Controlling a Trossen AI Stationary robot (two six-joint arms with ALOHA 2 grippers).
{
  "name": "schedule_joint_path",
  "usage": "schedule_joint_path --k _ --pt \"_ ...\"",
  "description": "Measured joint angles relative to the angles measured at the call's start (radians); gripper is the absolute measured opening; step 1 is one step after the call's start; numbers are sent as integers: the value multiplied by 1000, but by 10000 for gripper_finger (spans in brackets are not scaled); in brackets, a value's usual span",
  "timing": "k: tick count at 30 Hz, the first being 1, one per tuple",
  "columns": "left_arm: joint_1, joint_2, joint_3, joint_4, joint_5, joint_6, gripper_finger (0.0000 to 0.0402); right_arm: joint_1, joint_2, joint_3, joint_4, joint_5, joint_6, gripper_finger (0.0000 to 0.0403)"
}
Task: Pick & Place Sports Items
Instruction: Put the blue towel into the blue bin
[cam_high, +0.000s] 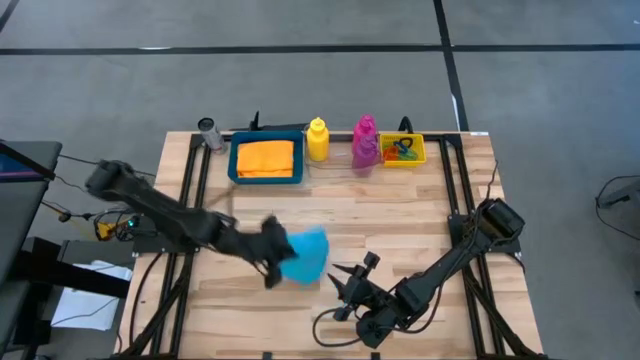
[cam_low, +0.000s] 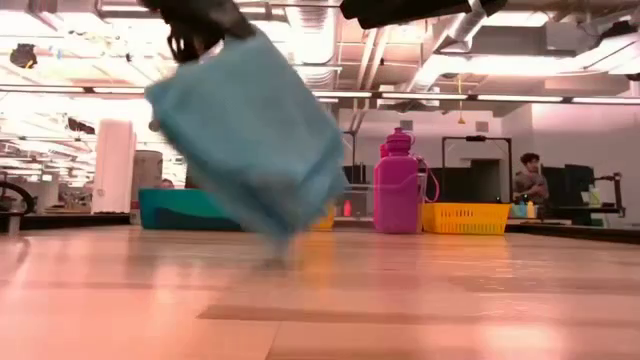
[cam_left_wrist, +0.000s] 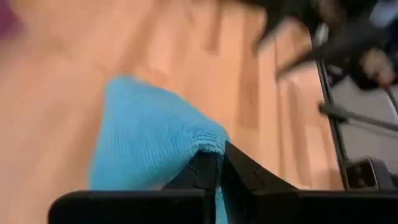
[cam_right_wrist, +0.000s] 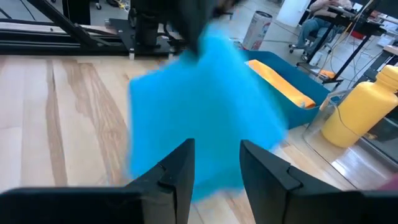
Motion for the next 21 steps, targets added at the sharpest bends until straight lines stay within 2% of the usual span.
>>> schedule_joint_path --k 5,11,18,21 --pt "82 -238 0 -76 -114 126 1 0 0 0 0 0 0 119" --pt "290 -456 0 -142 -167 244 1 0 0 0 0 0 0 119" --pt "623 -570 1 -153 -162 350 2 0 0 0 0 -49 16 119" --pt "767 -567 1 -155 -102 356 2 0 0 0 0 -100 66 119"
